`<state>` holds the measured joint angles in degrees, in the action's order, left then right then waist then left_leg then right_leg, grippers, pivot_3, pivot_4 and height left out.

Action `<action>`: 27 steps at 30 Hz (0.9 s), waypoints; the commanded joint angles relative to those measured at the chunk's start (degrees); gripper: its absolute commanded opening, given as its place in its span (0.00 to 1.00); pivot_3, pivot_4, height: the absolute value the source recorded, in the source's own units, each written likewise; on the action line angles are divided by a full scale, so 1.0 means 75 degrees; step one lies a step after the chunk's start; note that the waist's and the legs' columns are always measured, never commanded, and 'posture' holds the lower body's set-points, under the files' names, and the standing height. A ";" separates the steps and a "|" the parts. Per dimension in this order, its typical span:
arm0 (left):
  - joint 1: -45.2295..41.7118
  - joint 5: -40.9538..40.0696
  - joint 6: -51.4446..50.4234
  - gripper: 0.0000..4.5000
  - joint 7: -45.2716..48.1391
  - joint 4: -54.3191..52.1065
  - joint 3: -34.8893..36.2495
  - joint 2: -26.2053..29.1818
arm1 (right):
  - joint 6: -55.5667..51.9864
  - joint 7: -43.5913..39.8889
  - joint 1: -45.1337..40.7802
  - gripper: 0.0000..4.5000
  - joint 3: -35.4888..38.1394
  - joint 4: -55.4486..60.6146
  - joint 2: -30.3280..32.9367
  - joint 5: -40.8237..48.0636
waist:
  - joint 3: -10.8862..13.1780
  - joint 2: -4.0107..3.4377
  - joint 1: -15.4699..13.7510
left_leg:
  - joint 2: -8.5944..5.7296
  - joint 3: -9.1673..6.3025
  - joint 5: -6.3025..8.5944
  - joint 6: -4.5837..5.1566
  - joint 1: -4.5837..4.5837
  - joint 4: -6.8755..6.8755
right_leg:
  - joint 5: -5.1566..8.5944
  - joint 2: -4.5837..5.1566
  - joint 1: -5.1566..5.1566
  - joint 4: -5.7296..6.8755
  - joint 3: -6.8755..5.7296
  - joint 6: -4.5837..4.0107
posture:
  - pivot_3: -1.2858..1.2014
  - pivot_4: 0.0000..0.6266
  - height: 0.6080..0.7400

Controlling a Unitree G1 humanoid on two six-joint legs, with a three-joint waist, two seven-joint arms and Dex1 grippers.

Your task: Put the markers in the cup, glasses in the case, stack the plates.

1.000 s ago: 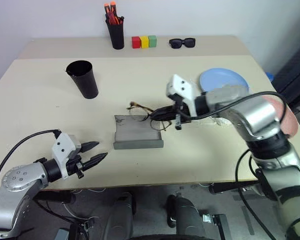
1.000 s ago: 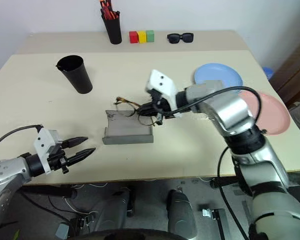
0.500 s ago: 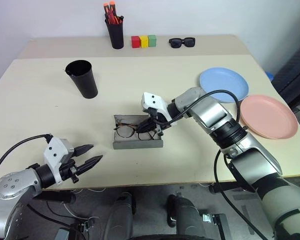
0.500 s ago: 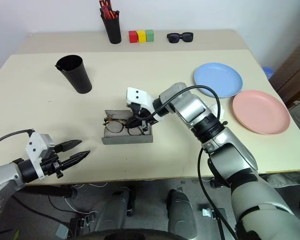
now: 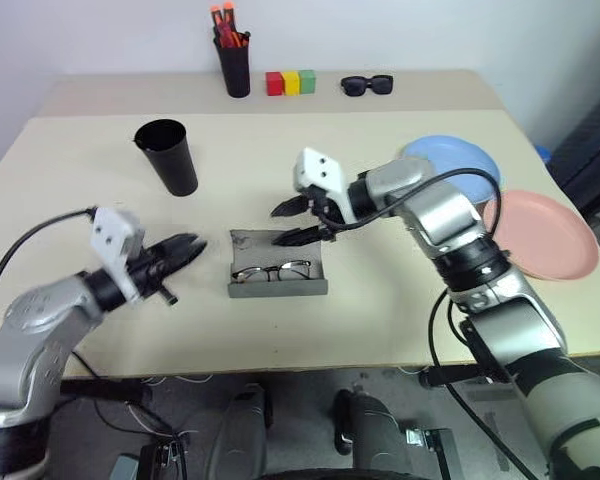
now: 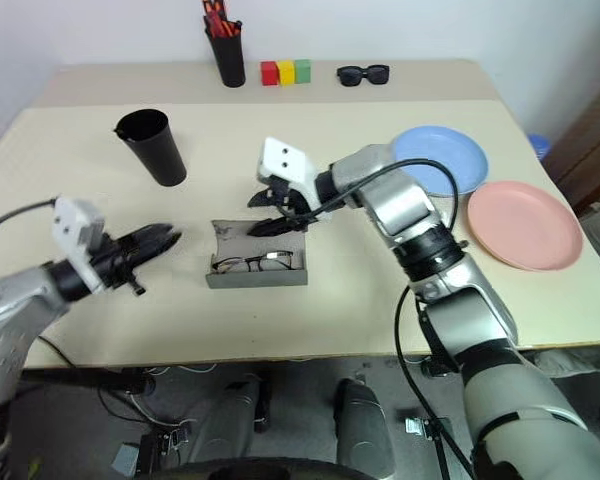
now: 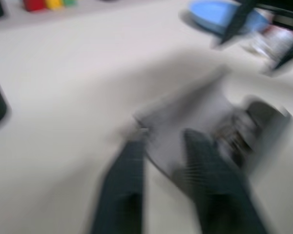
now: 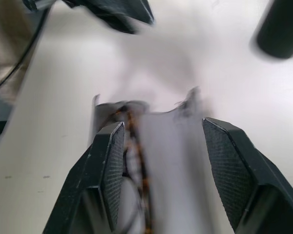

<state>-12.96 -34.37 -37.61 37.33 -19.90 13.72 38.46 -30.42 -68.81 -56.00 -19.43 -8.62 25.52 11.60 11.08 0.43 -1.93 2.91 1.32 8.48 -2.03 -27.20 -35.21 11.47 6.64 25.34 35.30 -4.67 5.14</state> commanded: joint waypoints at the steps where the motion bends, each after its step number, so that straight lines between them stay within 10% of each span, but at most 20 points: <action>1: -0.1474 0.0685 -0.0302 0.00 -0.0489 0.0773 -0.1107 -0.0349 | 0.0385 0.0302 0.0669 0.56 0.0642 0.1173 0.0391 0.0139 | -0.0006 0.0010 -0.0051 | -0.0001 0.0002 -0.0004 0.0005 0.0003 -0.0003 | -0.0008 0.0000 -0.0009 -0.0004 0.0001 0.0012 | 0.52 0.24 1.00; 12: -0.4757 0.2093 -0.1086 0.00 0.0300 0.4231 -0.3420 -0.1332 | 0.0553 0.1435 0.4143 0.56 0.2574 0.3967 0.2002 0.0265 | -0.0003 0.0019 0.0032 | -0.0001 0.0017 -0.0007 0.0013 0.0007 -0.0008 | -0.0016 0.0004 -0.0013 -0.0014 0.0007 0.0030 | 0.52 0.24 1.00; 27: -0.3092 0.1828 -0.1145 0.00 0.2537 0.1578 -0.3619 0.0243 | 0.0866 0.2462 0.4385 0.56 0.2961 0.2917 0.2201 -0.0064 | -0.0003 0.0019 0.0164 | 0.0002 0.0009 -0.0006 0.0011 0.0015 -0.0008 | 0.0002 0.0010 -0.0018 -0.0015 0.0006 0.0002 | 0.52 0.24 1.00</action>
<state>-37.50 -20.31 -47.30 55.25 -4.71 -14.49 38.79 -25.70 -51.57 -21.02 2.40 14.53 41.67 12.01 11.06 0.58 -0.69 2.92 1.39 8.44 -1.94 -27.08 -35.27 11.49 6.71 25.20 35.18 -4.62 5.17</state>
